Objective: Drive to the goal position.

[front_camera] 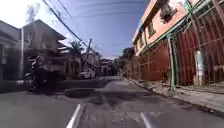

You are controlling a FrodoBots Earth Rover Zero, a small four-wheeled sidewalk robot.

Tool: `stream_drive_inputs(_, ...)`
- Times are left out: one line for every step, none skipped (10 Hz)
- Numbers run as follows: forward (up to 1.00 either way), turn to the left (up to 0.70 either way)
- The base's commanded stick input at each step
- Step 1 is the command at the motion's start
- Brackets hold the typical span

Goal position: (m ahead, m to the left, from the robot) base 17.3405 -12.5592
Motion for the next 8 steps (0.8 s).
stream_drive_inputs(0.85, 0.0)
stream_drive_inputs(0.85, -0.13)
stream_drive_inputs(0.85, -0.34)
stream_drive_inputs(0.85, -0.34)
stream_drive_inputs(0.85, -0.34)
stream_drive_inputs(0.85, -0.34)
stream_drive_inputs(0.85, -0.3)
stream_drive_inputs(0.85, -0.16)
